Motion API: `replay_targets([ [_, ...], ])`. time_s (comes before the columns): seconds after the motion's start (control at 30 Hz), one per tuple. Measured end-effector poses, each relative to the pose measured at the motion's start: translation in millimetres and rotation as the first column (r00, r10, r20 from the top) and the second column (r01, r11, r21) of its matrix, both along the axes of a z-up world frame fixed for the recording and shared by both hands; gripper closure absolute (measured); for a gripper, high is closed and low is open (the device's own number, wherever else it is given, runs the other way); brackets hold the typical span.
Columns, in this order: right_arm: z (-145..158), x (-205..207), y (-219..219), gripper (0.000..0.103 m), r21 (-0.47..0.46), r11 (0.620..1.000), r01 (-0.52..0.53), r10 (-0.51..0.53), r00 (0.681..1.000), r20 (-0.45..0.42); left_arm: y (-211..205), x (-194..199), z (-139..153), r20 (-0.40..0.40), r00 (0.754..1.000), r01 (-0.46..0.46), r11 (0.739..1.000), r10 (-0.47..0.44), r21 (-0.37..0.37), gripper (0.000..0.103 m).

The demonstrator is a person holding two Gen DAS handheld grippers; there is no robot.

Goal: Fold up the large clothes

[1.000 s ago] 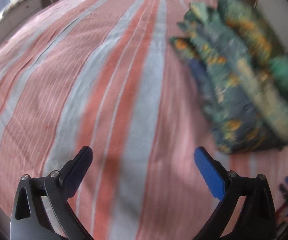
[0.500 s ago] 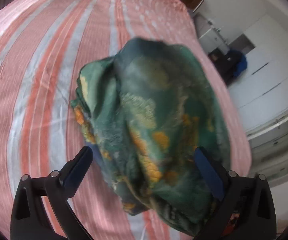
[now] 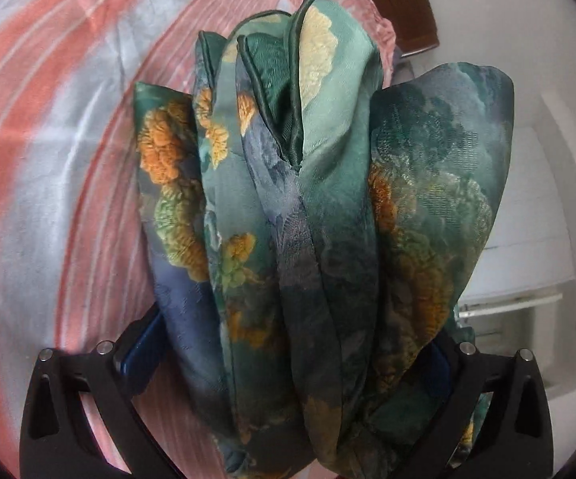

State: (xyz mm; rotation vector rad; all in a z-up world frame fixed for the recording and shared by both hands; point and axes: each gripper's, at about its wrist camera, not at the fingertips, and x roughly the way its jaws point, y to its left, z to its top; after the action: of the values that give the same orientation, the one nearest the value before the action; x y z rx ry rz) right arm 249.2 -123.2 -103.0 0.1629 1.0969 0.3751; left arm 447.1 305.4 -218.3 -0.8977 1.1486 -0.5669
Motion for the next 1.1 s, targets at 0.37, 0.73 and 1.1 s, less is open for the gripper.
replay_targets([
  [0.37,-85.8,195.3,11.1,0.008,0.551,0.83,0.085,0.132,0.93,-0.342,-16.9,-7.9,26.8,0.05,0.997,-0.066,0.984,0.058,0.166,0.048],
  [0.73,-20.2,162.4,112.0,0.038,0.017,0.949,-0.314,0.314,0.949,-0.025,-82.6,-66.2,115.5,0.238,0.97,-0.052,0.918,-0.046,0.392,0.055],
  [1.1,44.4,216.3,93.1,0.036,0.096,0.97,-0.223,0.204,0.963,0.176,-94.5,-0.7,179.5,0.359,0.933,-0.143,0.926,0.009,0.348,0.019],
])
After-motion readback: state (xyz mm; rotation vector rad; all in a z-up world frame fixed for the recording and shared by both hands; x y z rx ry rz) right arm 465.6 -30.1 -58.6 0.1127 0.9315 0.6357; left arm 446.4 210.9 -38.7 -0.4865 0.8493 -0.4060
